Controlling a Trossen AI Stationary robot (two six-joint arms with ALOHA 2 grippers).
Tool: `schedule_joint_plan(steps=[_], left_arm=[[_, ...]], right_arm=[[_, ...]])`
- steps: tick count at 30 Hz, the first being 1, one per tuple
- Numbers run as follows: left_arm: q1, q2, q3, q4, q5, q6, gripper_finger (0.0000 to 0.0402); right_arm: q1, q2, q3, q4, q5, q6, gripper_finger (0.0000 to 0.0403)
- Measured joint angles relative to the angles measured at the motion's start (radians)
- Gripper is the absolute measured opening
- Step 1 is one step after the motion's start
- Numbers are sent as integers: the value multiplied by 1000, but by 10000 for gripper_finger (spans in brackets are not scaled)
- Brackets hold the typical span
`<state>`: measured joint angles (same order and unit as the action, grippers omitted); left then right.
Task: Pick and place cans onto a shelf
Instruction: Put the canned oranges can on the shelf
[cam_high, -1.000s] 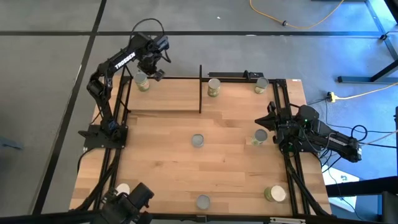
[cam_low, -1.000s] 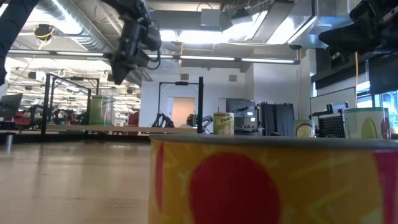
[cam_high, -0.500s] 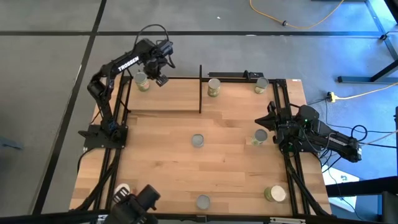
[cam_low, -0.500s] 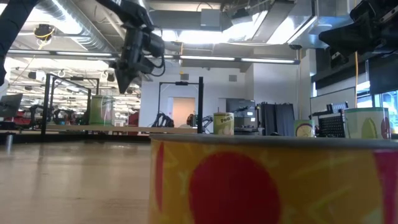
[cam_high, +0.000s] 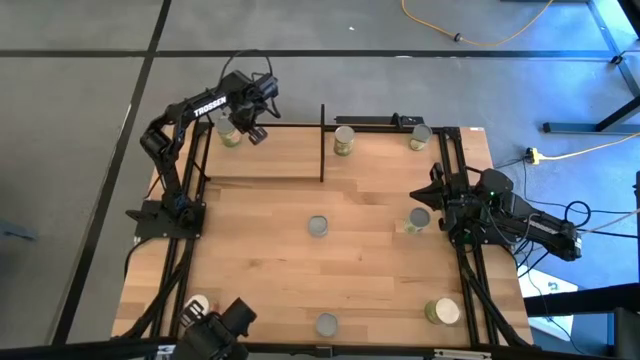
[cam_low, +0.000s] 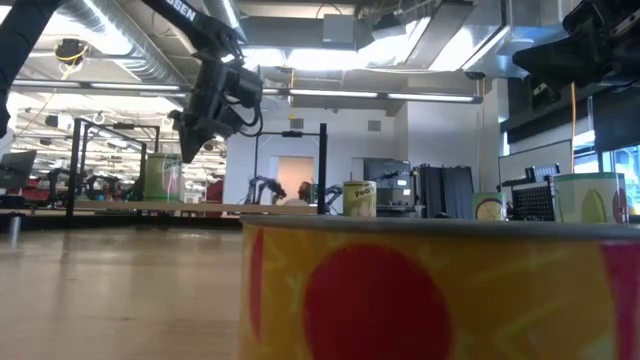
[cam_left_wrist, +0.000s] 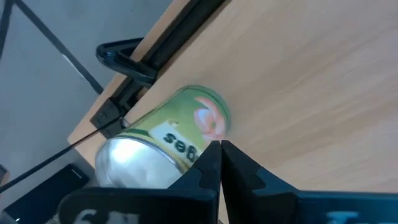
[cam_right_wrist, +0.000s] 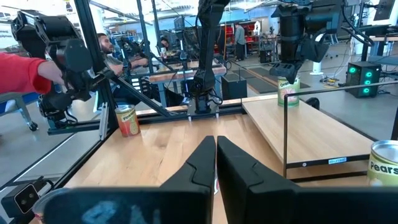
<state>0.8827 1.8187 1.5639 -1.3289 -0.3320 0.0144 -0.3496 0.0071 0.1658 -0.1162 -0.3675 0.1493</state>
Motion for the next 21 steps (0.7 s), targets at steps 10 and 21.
schedule_joint_plan(steps=[10,21], left_arm=[[48,0,0,-9,-1,17,0],[61,0,8,-22,3,22,0]], right_arm=[[0,0,0,0,0,0,19],[0,0,0,0,0,4,19]])
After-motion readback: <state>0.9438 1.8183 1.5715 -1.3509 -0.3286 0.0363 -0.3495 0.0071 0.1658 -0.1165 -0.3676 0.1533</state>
